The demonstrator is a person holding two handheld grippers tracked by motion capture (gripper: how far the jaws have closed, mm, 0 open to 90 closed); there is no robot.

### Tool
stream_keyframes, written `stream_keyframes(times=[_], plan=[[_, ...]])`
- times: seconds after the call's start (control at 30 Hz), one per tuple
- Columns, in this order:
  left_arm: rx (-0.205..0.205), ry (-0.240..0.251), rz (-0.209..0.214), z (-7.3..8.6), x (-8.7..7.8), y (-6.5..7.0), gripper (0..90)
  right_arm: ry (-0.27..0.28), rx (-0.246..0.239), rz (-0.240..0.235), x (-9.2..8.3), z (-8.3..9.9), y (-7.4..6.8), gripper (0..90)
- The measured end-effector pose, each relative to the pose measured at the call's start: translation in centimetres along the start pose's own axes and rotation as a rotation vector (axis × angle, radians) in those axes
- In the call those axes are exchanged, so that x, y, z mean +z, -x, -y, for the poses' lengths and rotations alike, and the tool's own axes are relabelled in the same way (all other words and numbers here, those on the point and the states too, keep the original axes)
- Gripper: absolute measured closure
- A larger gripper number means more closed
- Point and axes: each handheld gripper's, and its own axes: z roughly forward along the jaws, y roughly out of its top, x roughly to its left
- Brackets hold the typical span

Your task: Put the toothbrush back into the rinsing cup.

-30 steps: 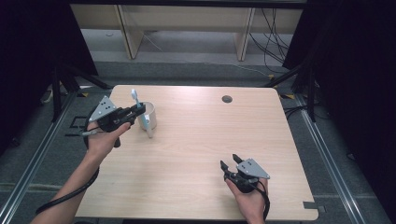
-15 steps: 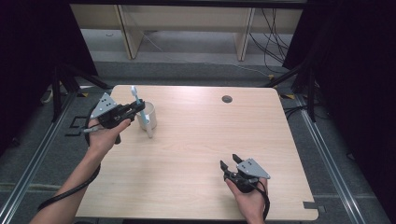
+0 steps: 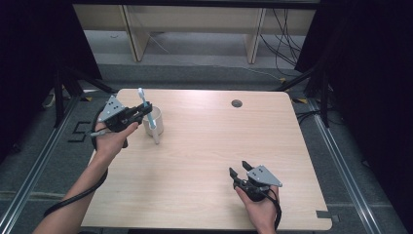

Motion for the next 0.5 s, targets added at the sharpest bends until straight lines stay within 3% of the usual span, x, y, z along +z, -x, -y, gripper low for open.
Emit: stream_keyframes(times=[0.07,0.13,0.17,0.43,0.47,0.5], plan=[[0.003,-0.001,-0.002,0.09,0.13,-0.05,80.5,0.007,-0.013,0.004,-0.04,-0.04,0.10,45.9],[0.005,-0.003,-0.005,0.21,0.25,-0.09,80.5,0.011,0.007,-0.012,0.05,-0.02,-0.03,45.8],[0.003,-0.002,-0.006,0.27,0.30,-0.09,80.5,0.016,-0.011,-0.001,0.02,-0.04,0.07,45.7],[0.010,-0.007,-0.016,0.57,0.50,-0.22,80.5,0.021,-0.017,0.007,-0.01,-0.10,0.08,45.2],[0.009,-0.007,-0.017,0.61,0.52,-0.24,80.5,0.006,0.022,0.000,-0.09,-0.08,-0.21,45.2],[0.008,-0.008,-0.017,0.63,0.52,-0.25,80.5,0.013,-0.006,0.006,-0.09,-0.12,0.00,45.1]])
